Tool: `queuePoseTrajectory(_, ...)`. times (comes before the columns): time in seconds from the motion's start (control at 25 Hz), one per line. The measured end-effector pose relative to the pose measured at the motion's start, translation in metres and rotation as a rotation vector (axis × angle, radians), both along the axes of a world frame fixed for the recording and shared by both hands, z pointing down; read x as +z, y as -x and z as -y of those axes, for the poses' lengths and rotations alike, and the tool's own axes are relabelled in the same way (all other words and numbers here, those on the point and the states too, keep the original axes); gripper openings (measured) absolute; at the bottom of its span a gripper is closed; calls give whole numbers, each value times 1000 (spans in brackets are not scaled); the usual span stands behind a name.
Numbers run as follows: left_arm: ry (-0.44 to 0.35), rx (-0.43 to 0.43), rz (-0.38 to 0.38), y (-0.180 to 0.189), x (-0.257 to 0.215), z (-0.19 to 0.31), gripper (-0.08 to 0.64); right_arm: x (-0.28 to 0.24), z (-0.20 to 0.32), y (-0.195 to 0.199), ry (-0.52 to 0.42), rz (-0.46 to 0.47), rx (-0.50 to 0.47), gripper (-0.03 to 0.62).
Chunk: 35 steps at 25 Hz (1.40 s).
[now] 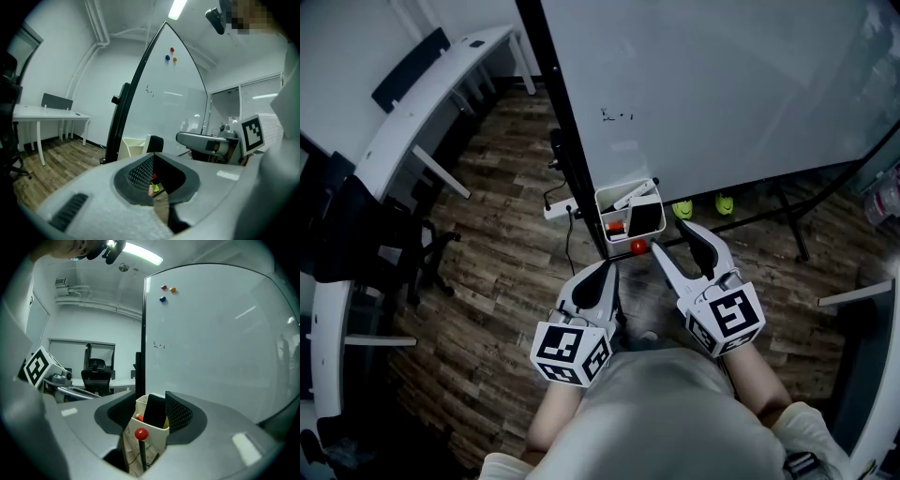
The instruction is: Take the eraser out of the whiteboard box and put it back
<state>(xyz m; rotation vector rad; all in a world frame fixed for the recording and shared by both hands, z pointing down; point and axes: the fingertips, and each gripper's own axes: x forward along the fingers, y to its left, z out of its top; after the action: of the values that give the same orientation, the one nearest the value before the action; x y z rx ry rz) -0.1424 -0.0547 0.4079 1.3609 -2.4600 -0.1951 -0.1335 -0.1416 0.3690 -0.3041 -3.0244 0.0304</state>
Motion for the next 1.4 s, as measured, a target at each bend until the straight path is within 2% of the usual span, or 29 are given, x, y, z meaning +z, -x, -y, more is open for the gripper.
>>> queuePoseTrajectory(0.44, -1, 53, 6, -15, 3, 11, 2, -4, 9, -28, -1, 22, 72, 66)
queuePoseTrajectory(0.72, -5, 80, 13, -21, 4, 19, 2, -6, 14, -40, 4, 39, 110, 10)
queuePoseTrajectory(1.12, -7, 133, 22, -25, 5, 40, 1, -4, 31, -50, 7, 40, 171, 5)
queuePoseTrajectory(1.4, -6, 144, 23, -24, 5, 47, 2, 0, 36, -52, 9, 34, 180, 5)
